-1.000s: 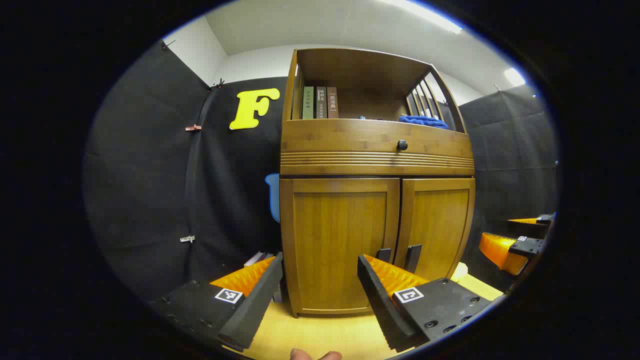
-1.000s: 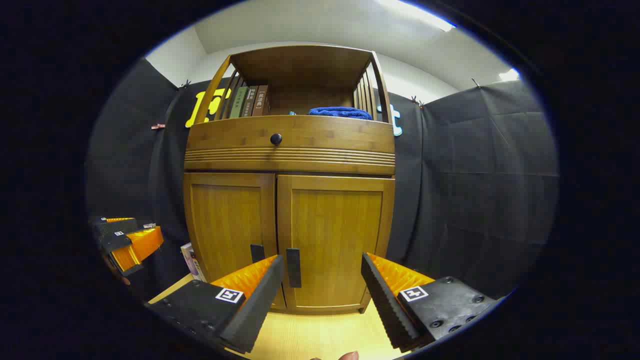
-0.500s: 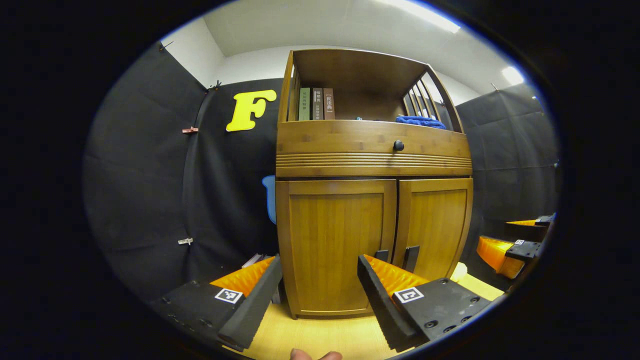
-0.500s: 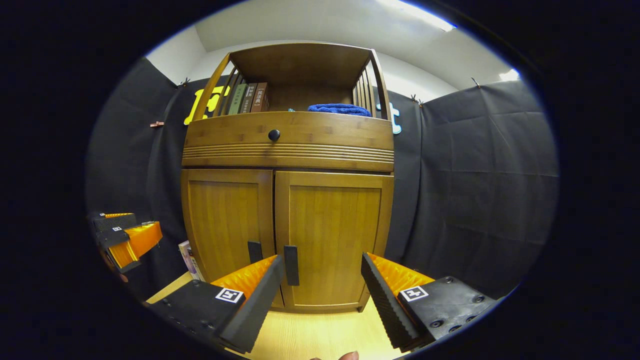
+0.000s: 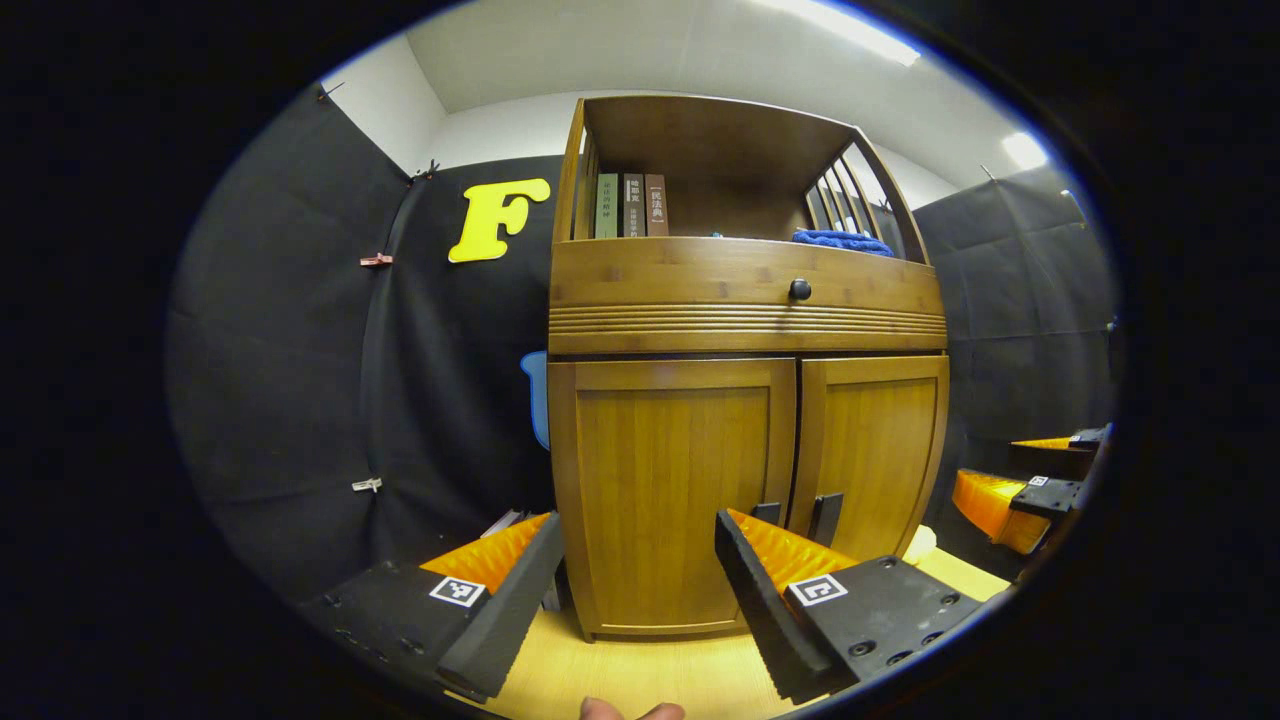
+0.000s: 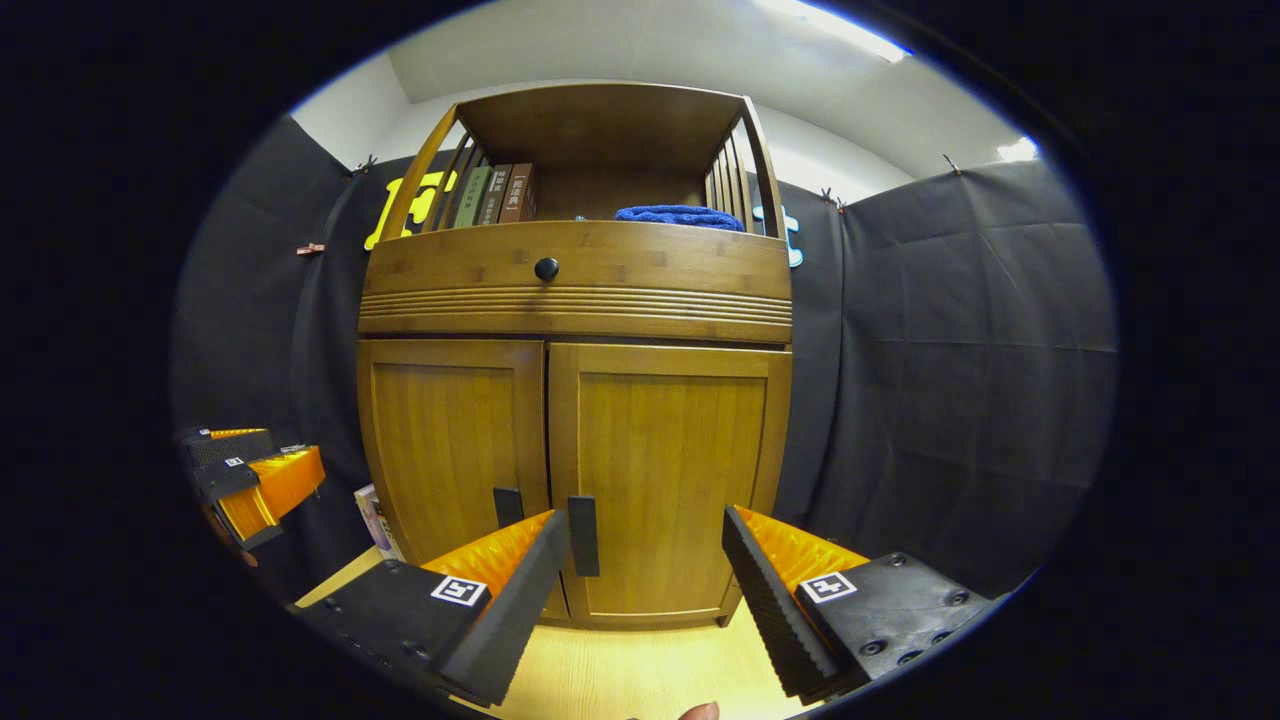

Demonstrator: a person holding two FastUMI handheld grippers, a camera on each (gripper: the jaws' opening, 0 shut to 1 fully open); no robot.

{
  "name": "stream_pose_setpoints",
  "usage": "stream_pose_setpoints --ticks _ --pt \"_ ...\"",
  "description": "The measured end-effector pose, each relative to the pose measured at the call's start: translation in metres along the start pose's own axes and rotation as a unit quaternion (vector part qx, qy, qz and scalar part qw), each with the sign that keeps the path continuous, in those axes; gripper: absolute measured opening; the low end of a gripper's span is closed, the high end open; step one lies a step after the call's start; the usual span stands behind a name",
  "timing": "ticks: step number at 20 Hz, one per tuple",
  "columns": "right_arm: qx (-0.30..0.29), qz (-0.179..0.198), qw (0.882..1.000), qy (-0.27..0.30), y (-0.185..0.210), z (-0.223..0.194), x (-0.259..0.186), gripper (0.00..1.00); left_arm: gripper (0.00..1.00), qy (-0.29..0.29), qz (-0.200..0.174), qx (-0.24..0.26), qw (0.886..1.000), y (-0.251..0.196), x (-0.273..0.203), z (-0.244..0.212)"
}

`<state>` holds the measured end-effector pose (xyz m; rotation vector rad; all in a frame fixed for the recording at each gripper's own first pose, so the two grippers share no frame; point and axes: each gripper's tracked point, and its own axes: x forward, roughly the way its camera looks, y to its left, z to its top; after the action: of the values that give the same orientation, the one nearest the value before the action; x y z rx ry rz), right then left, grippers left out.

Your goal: Open the right door of the double-door shoe cabinet with the right hand, and open the left door with the left hand.

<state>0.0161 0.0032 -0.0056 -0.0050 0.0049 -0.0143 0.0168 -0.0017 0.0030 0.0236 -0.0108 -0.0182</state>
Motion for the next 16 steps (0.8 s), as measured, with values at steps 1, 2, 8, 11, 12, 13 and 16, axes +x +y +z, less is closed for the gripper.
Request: stream_pose_setpoints --ticks 1,2,8,11,12,13,16 --pt "0.000 0.002 1.000 -0.002 0.003 0.001 0.003 0.99 0.94 -0.002 0.001 0.002 1.000 0.002 0.002 0.001" --pt "-0.001 0.005 1.000 -0.002 0.004 0.000 0.006 0.97 0.94 -0.002 0.000 0.003 1.000 0.003 0.003 0.001" --pt "0.007 0.034 0.999 0.014 0.031 -0.027 0.047 0.96 0.94 0.001 0.000 0.010 1.000 0.009 0.008 -0.007" --pt "0.018 0.049 0.998 0.025 0.042 -0.051 0.074 0.98 0.92 0.011 -0.002 0.011 1.000 0.011 0.009 -0.016" --pt "0.019 0.052 0.998 0.031 0.044 -0.059 0.083 0.98 0.94 0.015 -0.003 0.011 1.000 0.011 0.010 -0.018" --pt "0.024 0.055 0.997 0.039 0.046 -0.067 0.091 0.98 0.92 0.018 -0.002 0.012 1.000 0.012 0.010 -0.021" --pt "0.035 0.052 0.996 0.058 0.049 -0.088 0.118 0.98 0.94 0.023 0.001 0.013 1.000 0.019 0.010 -0.025"
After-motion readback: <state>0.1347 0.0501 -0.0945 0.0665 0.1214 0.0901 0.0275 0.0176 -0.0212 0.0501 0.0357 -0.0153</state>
